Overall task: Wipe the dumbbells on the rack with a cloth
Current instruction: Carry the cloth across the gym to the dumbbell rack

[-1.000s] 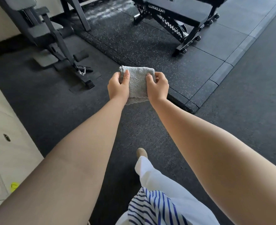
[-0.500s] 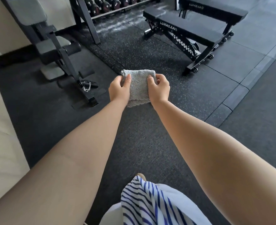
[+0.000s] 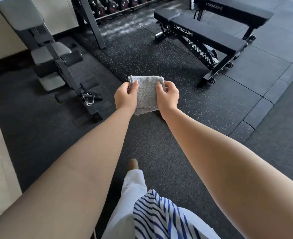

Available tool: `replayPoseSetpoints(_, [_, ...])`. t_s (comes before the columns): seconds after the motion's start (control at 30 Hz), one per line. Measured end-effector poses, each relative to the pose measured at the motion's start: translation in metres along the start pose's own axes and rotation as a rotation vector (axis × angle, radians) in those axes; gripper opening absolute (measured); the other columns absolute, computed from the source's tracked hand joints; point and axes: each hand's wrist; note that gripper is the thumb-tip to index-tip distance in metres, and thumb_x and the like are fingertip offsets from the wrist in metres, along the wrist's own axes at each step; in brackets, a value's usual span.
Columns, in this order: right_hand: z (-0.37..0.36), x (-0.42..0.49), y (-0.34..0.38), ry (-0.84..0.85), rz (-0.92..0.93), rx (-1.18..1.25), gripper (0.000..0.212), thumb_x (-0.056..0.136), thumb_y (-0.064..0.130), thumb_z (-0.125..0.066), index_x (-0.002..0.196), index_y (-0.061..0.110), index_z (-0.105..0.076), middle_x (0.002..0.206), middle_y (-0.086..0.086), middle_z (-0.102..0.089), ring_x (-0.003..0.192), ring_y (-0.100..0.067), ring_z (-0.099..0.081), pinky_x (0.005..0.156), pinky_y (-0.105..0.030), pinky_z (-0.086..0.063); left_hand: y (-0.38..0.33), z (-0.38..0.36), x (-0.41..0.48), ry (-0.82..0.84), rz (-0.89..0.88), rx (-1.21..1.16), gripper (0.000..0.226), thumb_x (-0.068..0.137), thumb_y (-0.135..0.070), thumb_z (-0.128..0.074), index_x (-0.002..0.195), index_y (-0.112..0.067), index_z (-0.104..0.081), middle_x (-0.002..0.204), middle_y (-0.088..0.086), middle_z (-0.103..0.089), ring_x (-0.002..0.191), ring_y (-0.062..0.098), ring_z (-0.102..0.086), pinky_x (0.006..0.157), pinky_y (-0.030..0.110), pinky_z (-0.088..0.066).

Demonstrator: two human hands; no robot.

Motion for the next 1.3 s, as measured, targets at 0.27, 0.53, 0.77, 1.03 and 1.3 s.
replayPoseSetpoints(0.27, [-0.074, 0.133, 0.028, 0.03, 0.04, -0.003, 0.016, 0.098, 0.035, -0.057, 0.1, 0.02, -0.06, 0.085, 0.01, -0.058, 0.076, -0.003, -0.053, 0.071, -0.028, -0.048, 0.003, -0.023, 0.152, -0.025, -0.019, -0.024, 0.042, 0.096, -0.041, -0.052, 0.064, -0.017, -0.038, 0.061, -0.008, -0.038, 0.056, 0.007, -0.034, 0.054, 0.027, -0.029])
replayPoseSetpoints(0.53, [-0.145, 0.26, 0.061, 0.033, 0.075, -0.008, 0.015, 0.098, 0.035, -0.057, 0.098, 0.02, -0.058, 0.084, 0.01, -0.057, 0.075, -0.005, -0.054, 0.069, -0.027, -0.049, -0.008, -0.041, 0.301, -0.031, -0.045, -0.058, 0.043, 0.096, -0.041, -0.053, 0.061, -0.02, -0.037, 0.059, -0.009, -0.037, 0.055, 0.006, -0.032, 0.052, 0.024, -0.029])
replayPoseSetpoints(0.77, [-0.179, 0.339, 0.062, 0.023, 0.045, -0.012, 0.017, 0.098, 0.036, -0.057, 0.1, 0.019, -0.06, 0.088, 0.006, -0.059, 0.08, -0.009, -0.056, 0.071, -0.029, -0.05, -0.011, -0.067, 0.382, -0.001, -0.038, -0.03, 0.041, 0.096, -0.04, -0.053, 0.061, -0.023, -0.039, 0.06, -0.01, -0.039, 0.056, 0.005, -0.035, 0.053, 0.021, -0.03])
replayPoseSetpoints(1.03, [-0.213, 0.461, 0.067, 0.074, 0.044, -0.009, 0.015, 0.097, 0.035, -0.058, 0.097, 0.02, -0.059, 0.084, 0.009, -0.058, 0.073, -0.005, -0.055, 0.07, -0.03, -0.052, -0.013, -0.12, 0.491, -0.041, -0.002, -0.053, 0.042, 0.096, -0.042, -0.051, 0.062, -0.02, -0.039, 0.06, -0.009, -0.038, 0.058, 0.007, -0.035, 0.057, 0.027, -0.032])
replayPoseSetpoints(1.3, [-0.243, 0.605, 0.089, 0.156, 0.072, 0.017, 0.02, 0.096, 0.035, -0.06, 0.101, 0.016, -0.063, 0.086, 0.007, -0.061, 0.076, -0.007, -0.057, 0.073, -0.032, -0.053, -0.047, -0.174, 0.606, -0.149, 0.045, -0.021, 0.044, 0.095, -0.042, -0.052, 0.062, -0.019, -0.036, 0.061, -0.006, -0.038, 0.058, 0.01, -0.034, 0.059, 0.029, -0.03])
Point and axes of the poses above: each hand's wrist, its own x-axis towards the middle knuckle, its own z-axis out of the back of the hand, y = z × x
